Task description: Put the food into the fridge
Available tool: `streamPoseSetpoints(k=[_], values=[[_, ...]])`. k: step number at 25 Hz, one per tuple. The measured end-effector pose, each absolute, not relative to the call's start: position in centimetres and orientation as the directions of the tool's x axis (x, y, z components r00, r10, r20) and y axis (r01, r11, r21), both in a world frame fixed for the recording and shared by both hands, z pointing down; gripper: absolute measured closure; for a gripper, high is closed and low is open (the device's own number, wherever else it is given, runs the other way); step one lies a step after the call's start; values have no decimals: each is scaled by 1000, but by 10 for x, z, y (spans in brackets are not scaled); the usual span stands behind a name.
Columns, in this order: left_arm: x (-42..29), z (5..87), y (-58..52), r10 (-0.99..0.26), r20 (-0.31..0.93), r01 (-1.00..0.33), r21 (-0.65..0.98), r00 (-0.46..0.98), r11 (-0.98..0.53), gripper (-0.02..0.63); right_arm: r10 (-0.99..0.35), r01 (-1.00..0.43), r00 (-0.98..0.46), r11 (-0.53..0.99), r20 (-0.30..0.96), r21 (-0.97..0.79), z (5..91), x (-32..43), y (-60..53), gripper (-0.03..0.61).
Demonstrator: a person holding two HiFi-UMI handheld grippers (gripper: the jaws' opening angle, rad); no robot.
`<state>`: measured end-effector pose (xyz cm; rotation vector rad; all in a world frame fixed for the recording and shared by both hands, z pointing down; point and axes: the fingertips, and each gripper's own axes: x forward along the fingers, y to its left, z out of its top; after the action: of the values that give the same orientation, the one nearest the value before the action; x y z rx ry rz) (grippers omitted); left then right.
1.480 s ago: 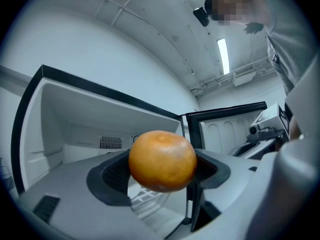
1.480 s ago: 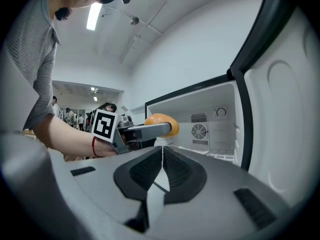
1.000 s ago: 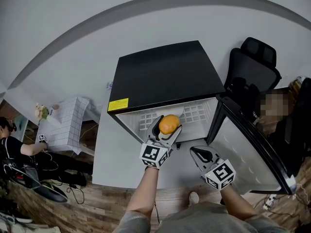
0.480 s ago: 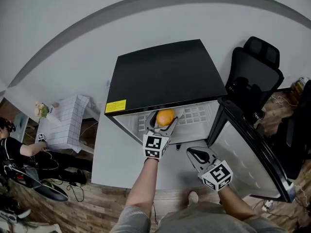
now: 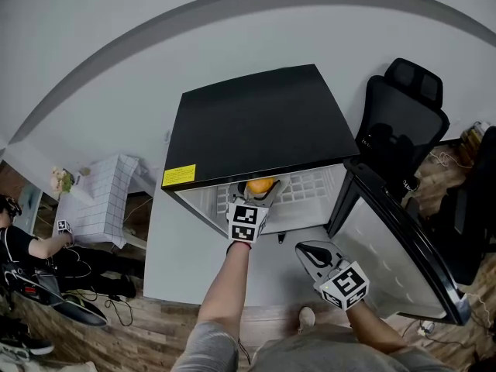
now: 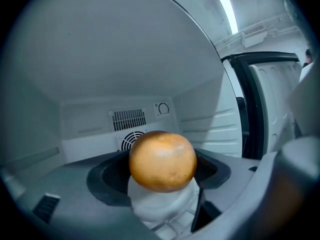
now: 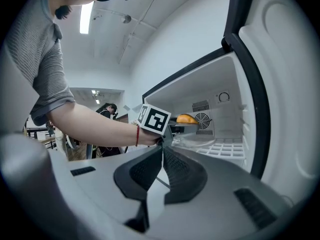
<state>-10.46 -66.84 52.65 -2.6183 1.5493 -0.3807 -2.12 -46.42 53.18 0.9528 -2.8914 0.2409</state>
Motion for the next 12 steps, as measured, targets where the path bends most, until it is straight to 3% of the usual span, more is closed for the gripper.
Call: streamPoseSetpoints(k=[12], values=[[-103,541,-694,-855,262,-861,-135,447,-491,249,-582,-599,-800,791,148,-127,537,-17,-465,565]])
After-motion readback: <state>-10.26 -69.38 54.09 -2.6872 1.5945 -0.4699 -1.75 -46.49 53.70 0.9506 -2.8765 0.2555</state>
